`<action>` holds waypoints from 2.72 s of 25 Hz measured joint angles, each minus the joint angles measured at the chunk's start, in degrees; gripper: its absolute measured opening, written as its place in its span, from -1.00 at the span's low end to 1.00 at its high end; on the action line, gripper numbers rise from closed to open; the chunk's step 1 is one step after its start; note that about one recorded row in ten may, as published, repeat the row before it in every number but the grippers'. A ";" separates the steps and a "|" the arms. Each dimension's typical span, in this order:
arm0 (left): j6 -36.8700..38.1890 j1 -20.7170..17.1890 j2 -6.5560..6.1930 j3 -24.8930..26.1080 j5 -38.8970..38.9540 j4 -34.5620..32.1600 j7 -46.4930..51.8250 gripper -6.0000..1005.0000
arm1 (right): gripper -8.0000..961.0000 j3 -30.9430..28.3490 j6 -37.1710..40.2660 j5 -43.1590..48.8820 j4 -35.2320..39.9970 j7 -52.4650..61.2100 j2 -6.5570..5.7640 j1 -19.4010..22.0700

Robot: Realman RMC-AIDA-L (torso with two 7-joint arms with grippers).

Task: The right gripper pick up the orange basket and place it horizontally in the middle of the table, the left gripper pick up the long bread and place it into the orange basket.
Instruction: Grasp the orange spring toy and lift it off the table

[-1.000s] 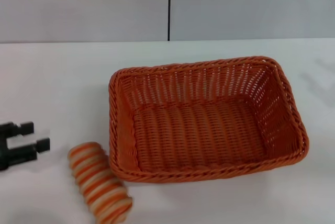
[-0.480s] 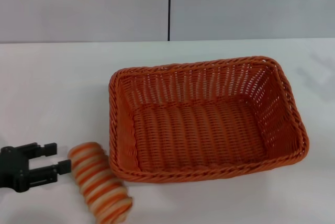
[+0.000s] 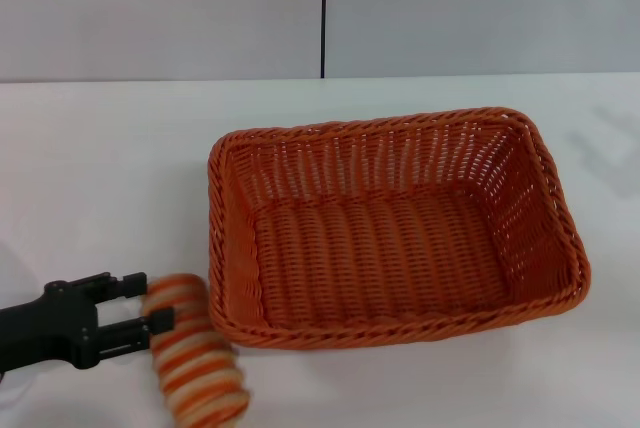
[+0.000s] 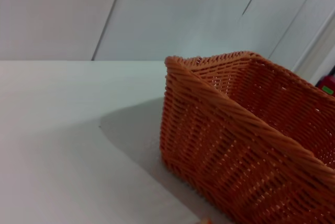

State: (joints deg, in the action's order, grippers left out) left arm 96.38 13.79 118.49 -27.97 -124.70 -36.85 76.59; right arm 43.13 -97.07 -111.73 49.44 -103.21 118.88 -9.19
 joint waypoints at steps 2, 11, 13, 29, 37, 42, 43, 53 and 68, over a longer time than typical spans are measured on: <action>-0.59 0.34 0.04 -0.18 0.00 1.39 -0.84 0.42 | 0.29 -0.01 0.00 0.08 -0.04 -0.01 -0.01 0.14; -0.44 0.46 -0.14 -0.05 0.01 2.48 -2.30 0.42 | 0.29 -0.17 -0.14 0.17 -0.05 -0.05 -0.11 0.33; -0.22 0.57 -0.22 -0.34 -0.18 2.47 -2.32 0.42 | 0.29 -0.39 -0.20 0.19 -0.05 -0.06 -0.12 0.39; -0.50 -0.89 -0.28 -0.55 0.01 2.30 -5.03 -0.08 | 0.29 -0.50 -0.81 0.21 -0.05 -0.07 -0.23 1.28; 4.01 -2.95 -0.45 6.62 1.42 -2.72 -5.80 -0.69 | 0.29 -0.51 -0.97 0.21 -0.05 -0.06 -0.23 1.69; 6.64 -3.58 -0.64 11.81 1.59 -5.15 -5.56 -0.87 | 0.29 -0.51 -1.03 0.20 -0.05 -0.05 -0.23 1.84; 6.64 -3.58 -0.64 11.81 1.59 -5.15 -5.56 -0.89 | 0.29 -0.51 -1.03 0.20 -0.05 -0.05 -0.23 1.84; 6.83 -2.02 -0.36 9.01 1.08 -1.66 -3.91 -0.92 | 0.29 -0.46 -1.03 0.20 -0.21 -0.06 -0.23 1.70; 1.64 -1.17 -0.01 5.66 1.47 0.55 -6.57 0.16 | 0.29 -0.51 -1.00 0.61 -0.49 -0.07 -0.23 2.13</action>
State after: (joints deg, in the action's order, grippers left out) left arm 98.02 12.61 118.48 -22.31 -123.23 -36.31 70.02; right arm 42.62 -98.07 -111.12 48.95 -103.27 118.65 -7.07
